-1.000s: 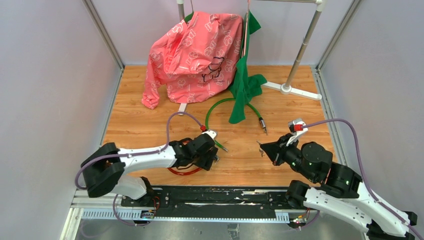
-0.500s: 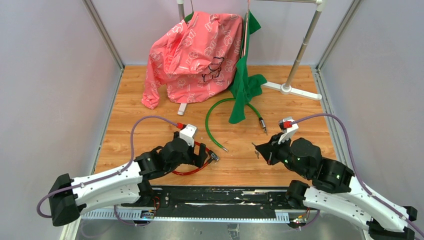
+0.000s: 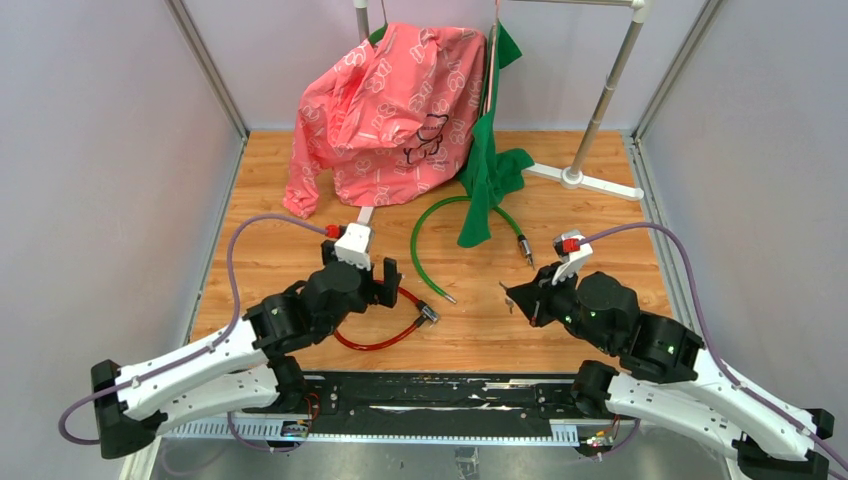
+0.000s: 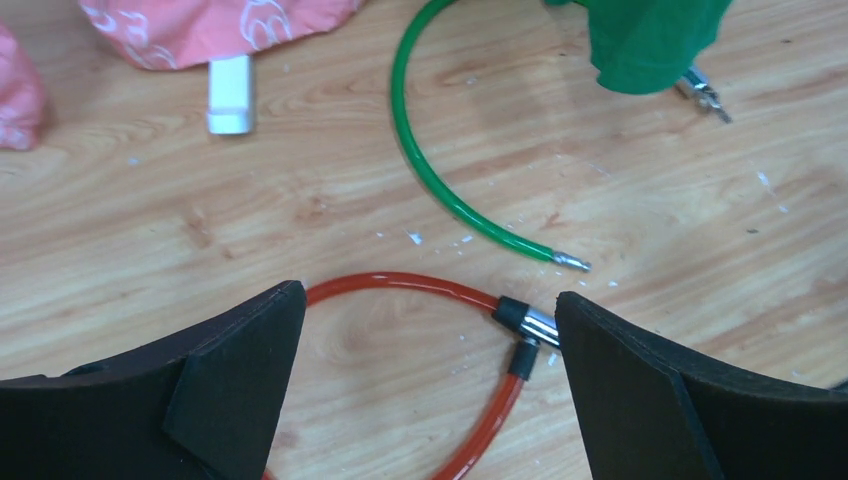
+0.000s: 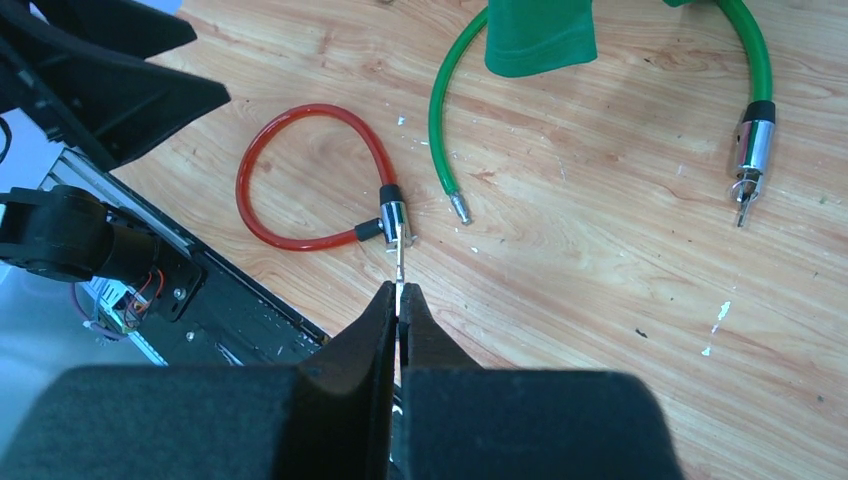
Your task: Unlock with the key
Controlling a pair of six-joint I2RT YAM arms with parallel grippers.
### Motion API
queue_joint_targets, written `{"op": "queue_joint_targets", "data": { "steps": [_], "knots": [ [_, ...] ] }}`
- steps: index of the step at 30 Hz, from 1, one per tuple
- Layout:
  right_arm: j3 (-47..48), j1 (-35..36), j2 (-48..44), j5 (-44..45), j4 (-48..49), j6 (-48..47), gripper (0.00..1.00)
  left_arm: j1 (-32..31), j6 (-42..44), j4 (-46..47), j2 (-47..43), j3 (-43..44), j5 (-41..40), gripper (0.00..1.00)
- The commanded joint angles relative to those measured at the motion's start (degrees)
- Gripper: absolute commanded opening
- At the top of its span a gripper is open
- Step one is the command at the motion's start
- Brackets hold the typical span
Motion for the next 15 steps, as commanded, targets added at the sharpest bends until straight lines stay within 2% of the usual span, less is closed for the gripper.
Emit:
{"op": "queue_joint_targets", "data": {
  "steps": [1,3,7,11,15],
  "knots": [
    [0.63,-0.6,-1.15,-0.07,1.54,-0.22,0.0,-0.24,-1.05,-12.85,9.86,9.77,-9.28,1.0],
    [0.03,-0.6,-1.57,0.01,1.88,0.17,0.0,-0.19,-1.13,-13.63,12.64,12.01,-9.49,1.0],
    [-0.65,-0.6,-2.66,-0.16,2.08,0.61,0.0,-0.25,-0.07,-10.1,12.37,9.69,-6.68,1.0],
    [-1.2,-0.6,-3.6,0.23,1.65,0.63,0.0,-0.17,-2.15,-14.21,16.57,10.13,-6.95,1.0],
    [-1.68,-0.6,-4.02,0.54,1.6,0.67,0.0,-0.26,0.6,-3.8,12.95,2.65,3.06,1.0]
  ]
}}
